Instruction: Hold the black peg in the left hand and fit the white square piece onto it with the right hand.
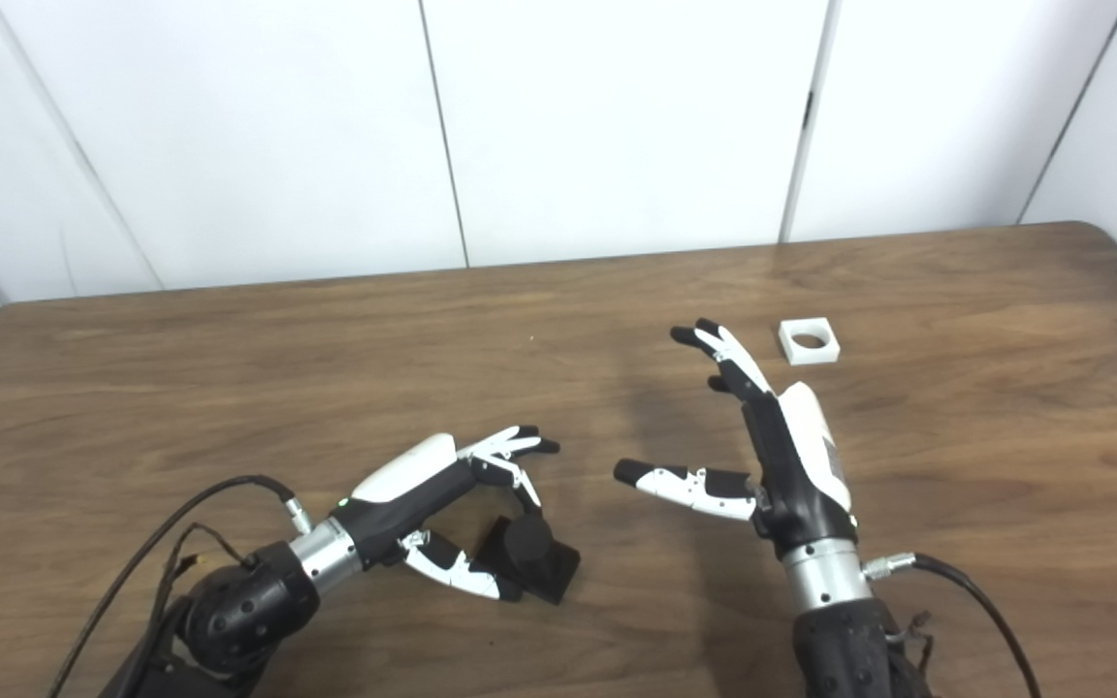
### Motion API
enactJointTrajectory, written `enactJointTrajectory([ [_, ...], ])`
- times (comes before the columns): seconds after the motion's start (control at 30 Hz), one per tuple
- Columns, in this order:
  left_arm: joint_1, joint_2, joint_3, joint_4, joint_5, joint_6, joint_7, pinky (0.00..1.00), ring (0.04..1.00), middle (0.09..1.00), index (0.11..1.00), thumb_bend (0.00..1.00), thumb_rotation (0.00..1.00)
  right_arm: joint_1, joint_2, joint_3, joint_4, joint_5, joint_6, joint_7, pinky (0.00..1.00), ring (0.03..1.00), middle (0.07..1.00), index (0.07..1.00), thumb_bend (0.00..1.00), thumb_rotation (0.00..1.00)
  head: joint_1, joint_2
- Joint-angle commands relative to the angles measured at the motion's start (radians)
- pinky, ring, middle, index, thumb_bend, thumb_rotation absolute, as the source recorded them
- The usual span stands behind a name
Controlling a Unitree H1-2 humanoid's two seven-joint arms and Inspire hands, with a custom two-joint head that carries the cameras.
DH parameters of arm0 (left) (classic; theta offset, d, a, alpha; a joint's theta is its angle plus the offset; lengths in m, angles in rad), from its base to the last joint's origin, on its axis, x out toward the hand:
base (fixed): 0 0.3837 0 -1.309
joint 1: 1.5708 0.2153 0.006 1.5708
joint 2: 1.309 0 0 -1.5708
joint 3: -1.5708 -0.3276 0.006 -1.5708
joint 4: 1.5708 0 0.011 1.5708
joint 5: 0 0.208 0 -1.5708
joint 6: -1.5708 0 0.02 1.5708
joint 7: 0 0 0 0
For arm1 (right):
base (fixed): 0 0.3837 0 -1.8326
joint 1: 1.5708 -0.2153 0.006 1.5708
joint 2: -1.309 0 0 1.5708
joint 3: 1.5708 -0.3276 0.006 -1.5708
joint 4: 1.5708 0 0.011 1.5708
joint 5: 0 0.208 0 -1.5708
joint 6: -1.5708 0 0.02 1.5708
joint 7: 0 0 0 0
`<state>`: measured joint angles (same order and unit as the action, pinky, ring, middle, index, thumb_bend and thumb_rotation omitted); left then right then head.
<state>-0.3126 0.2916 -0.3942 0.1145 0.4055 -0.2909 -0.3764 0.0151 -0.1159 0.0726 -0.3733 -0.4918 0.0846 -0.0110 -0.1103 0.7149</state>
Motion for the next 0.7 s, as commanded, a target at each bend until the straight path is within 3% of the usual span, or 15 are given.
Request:
enactJointTrajectory([
  [0.0, -0.006, 0.015, -0.012, 0.021, 0.033, -0.017, 0.002, 0.97, 1.0, 0.937, 0.493, 0.52, 0.07, -0.033, 0.008, -0.002, -0.03, -0.009, -0.009, -0.011, 0.79, 0.905, 0.931, 0.847, 0.74, 0.34, -0.015, -0.004],
  [0.13, 0.003, 0.039, -0.006, 0.029, 0.027, -0.049, 0.011, 0.96, 1.0, 0.93, 0.492, 0.52, 0.07, -0.047, 0.023, 0.005, 0.006, -0.029, -0.026, -0.037, 0.76, 0.895, 0.928, 0.85, 0.74, 0.35, -0.21, -0.04],
  [0.23, 0.005, 0.058, 0.0, 0.021, 0.009, -0.057, 0.0, 0.96, 1.0, 0.931, 0.492, 0.52, 0.07, -0.062, 0.036, -0.003, 0.009, -0.038, -0.002, -0.043, 0.82, 0.91, 0.93, 0.857, 0.73, 0.36, -0.28, -0.046],
  [0.4, 0.003, 0.065, -0.003, 0.027, -0.01, -0.067, -0.009, 0.94, 1.0, 0.924, 0.492, 0.52, 0.06, -0.085, 0.013, -0.057, -0.006, -0.021, 0.019, -0.044, 0.83, 0.904, 0.933, 0.874, 0.73, 0.38, -0.326, -0.063],
  [0.53, -0.002, 0.063, -0.008, 0.05, -0.022, -0.085, -0.008, 0.93, 1.0, 0.919, 0.492, 0.52, 0.06, -0.119, -0.048, -0.098, -0.022, -0.056, 0.03, -0.031, 0.81, 0.889, 0.928, 0.872, 0.72, 0.38, -0.37, -0.082],
  [0.67, -0.006, 0.06, -0.006, 0.065, -0.025, -0.098, -0.004, 0.93, 0.997, 0.916, 0.492, 0.52, 0.06, -0.166, -0.114, -0.13, -0.023, -0.046, 0.06, 0.0, 0.8, 0.887, 0.929, 0.876, 0.72, 0.37, -0.363, -0.08],
])
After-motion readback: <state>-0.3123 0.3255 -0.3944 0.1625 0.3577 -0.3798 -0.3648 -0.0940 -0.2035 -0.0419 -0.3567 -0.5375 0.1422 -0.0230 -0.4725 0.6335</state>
